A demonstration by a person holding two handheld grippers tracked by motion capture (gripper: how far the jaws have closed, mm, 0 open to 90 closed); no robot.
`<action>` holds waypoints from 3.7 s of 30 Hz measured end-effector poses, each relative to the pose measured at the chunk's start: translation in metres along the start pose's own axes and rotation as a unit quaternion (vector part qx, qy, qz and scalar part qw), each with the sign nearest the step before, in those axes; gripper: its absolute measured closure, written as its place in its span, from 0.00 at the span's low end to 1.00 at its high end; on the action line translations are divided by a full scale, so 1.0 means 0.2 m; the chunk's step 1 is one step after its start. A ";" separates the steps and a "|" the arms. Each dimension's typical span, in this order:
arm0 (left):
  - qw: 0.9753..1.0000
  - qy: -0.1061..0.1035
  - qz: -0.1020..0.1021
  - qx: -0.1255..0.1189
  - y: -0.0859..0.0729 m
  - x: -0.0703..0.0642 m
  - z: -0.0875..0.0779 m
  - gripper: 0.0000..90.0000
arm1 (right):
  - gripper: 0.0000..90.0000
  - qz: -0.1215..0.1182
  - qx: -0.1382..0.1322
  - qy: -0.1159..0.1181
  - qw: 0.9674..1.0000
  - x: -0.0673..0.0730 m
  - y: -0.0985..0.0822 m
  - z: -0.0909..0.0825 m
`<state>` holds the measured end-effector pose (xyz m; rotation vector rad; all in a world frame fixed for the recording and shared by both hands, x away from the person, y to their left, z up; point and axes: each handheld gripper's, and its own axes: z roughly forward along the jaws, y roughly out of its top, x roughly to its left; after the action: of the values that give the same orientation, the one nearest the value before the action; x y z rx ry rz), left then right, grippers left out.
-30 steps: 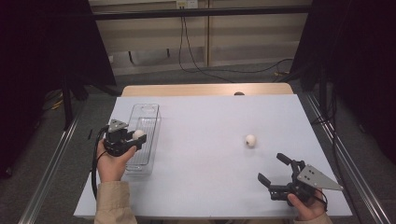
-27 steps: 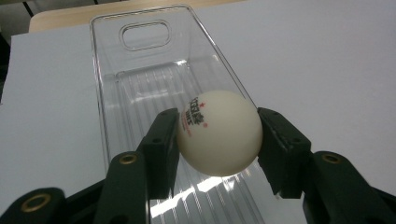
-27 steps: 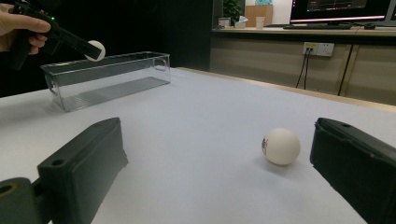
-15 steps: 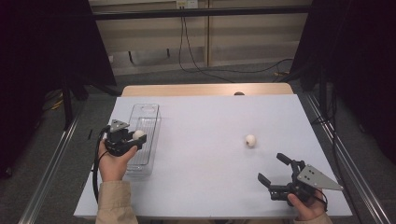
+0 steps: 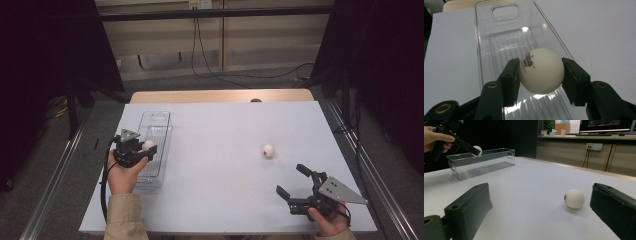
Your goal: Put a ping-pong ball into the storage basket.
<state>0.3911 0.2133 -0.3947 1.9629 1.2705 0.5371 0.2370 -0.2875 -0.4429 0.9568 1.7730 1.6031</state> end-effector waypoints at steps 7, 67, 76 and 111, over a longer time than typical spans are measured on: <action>1.000 0.004 0.001 0.002 0.00 0.00 0.01 0.57 | 0.03 0.000 0.001 0.001 1.000 0.00 0.00 0.00; 0.998 -0.061 0.000 -0.028 0.08 -0.16 -0.01 0.24 | 0.03 -0.001 0.000 0.002 1.000 0.00 0.00 0.00; 0.997 -0.070 0.014 -0.030 0.09 -0.20 -0.01 0.21 | 0.03 -0.002 0.000 0.003 1.000 0.00 0.00 0.00; 0.992 -0.118 0.044 -0.018 0.12 -0.39 0.06 0.15 | 0.03 -0.002 0.001 0.003 1.000 0.01 0.00 0.00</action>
<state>0.3800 0.1323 -0.3804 1.9937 1.0249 0.3554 0.2371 -0.2859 -0.4428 0.9498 1.7804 1.6041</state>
